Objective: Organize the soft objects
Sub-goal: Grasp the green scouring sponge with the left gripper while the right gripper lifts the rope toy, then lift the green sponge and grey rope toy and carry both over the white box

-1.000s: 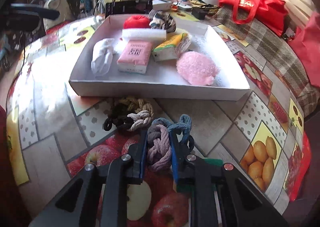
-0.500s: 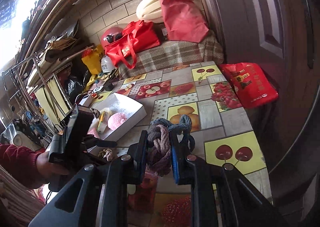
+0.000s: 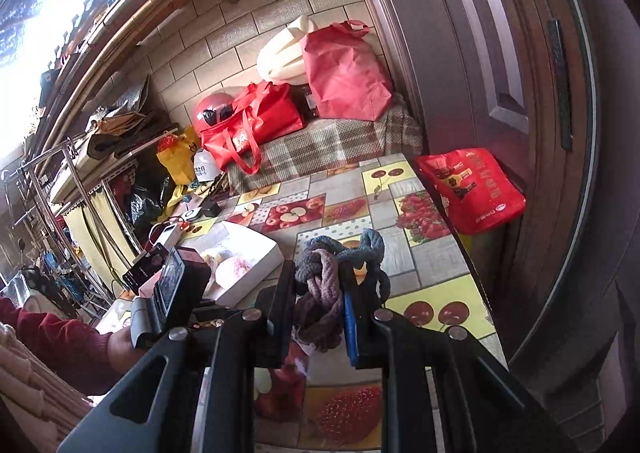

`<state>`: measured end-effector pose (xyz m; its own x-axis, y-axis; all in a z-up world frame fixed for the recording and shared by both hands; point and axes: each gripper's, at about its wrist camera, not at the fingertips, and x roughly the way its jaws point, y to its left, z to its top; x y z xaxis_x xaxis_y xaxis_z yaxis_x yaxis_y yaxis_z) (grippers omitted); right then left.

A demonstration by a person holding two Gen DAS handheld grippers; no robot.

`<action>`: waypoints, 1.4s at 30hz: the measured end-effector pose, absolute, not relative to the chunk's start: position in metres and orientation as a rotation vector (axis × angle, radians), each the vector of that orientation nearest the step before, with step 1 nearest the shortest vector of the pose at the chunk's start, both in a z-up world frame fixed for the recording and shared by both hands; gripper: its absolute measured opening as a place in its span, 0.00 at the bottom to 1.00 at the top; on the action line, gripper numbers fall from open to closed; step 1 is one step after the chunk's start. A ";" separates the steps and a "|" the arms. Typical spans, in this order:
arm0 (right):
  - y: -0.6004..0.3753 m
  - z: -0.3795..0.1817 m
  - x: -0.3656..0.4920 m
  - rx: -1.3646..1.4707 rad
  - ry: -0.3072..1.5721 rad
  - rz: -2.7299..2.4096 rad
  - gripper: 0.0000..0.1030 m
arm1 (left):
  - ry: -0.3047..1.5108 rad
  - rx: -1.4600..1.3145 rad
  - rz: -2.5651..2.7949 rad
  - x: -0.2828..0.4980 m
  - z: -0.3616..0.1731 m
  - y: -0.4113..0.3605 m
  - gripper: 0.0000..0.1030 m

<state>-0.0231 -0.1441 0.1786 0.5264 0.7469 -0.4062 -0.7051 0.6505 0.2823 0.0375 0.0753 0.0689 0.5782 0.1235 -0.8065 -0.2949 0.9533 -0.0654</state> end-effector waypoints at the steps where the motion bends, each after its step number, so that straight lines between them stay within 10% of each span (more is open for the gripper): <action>1: -0.140 0.184 -0.026 0.089 0.509 0.878 0.19 | 0.886 -0.205 0.256 0.028 0.082 0.075 0.37; 22: -0.057 0.314 -0.077 0.199 0.129 1.005 0.19 | 0.147 -0.002 0.737 -0.270 0.416 0.148 0.38; 42: -0.011 0.359 -0.130 0.153 0.002 1.049 0.19 | 0.066 -0.068 0.663 -0.332 0.426 0.175 0.38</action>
